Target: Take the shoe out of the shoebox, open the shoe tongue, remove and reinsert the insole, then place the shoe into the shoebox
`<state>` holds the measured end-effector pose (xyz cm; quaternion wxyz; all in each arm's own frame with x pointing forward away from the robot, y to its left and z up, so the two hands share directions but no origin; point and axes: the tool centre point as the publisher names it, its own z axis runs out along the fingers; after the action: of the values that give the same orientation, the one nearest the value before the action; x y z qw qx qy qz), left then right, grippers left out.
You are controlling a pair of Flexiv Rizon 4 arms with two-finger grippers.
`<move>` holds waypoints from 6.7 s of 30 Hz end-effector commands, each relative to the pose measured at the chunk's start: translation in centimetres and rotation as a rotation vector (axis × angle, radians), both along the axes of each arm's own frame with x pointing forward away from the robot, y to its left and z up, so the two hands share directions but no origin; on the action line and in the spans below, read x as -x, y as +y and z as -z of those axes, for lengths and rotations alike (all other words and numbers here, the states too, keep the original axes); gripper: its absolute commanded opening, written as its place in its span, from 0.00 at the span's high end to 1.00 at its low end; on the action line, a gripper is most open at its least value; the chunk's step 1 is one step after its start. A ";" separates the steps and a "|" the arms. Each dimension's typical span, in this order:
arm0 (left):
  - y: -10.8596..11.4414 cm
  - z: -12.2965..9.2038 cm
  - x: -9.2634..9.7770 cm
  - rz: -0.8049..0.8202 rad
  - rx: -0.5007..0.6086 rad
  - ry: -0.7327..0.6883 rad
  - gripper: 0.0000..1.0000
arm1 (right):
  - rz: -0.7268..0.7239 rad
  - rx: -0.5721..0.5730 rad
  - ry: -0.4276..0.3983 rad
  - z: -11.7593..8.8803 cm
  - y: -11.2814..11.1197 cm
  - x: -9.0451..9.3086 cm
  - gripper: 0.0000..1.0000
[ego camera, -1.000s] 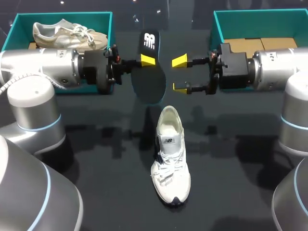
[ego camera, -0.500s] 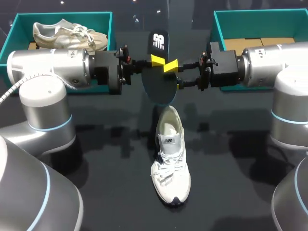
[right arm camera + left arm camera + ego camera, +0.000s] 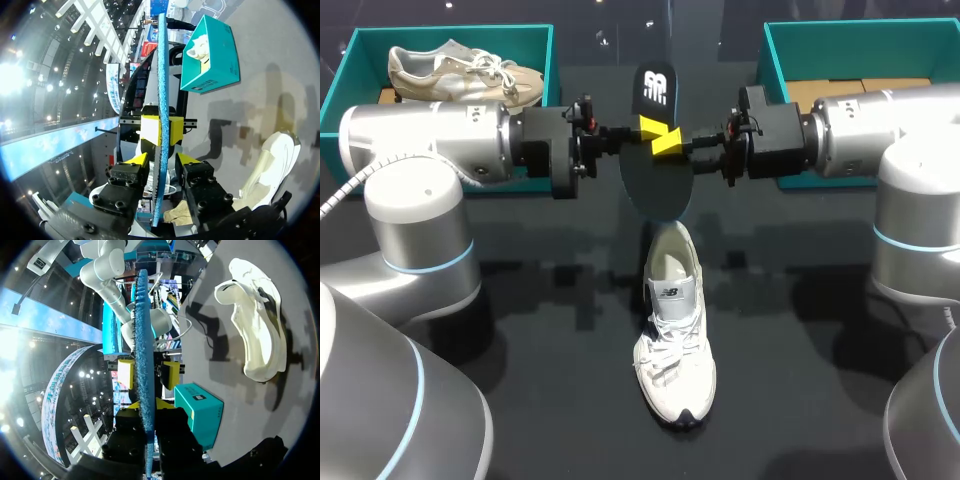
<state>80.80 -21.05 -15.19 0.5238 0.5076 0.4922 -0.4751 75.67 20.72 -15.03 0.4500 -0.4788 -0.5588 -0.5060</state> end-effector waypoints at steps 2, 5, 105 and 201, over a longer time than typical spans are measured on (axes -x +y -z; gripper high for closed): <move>-0.3 0.0 0.0 0.000 -0.003 -0.003 1.00 | -0.001 0.001 -0.004 0.0 0.2 0.0 0.75; -0.4 0.0 0.0 0.000 -0.005 -0.004 1.00 | -0.003 0.000 -0.007 0.0 0.2 0.0 0.80; 12.2 6.3 4.5 -0.572 -0.880 1.158 0.00 | 0.197 0.436 -0.733 3.2 -5.0 -3.5 1.00; 5.8 20.0 6.1 -0.879 -0.953 1.326 0.00 | -0.004 -0.025 -0.859 10.8 -1.4 -2.9 1.00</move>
<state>74.60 -15.02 -34.93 0.0050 0.0616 0.9824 -0.1760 78.62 19.28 -25.64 0.1831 -0.2179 -0.6903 -0.6652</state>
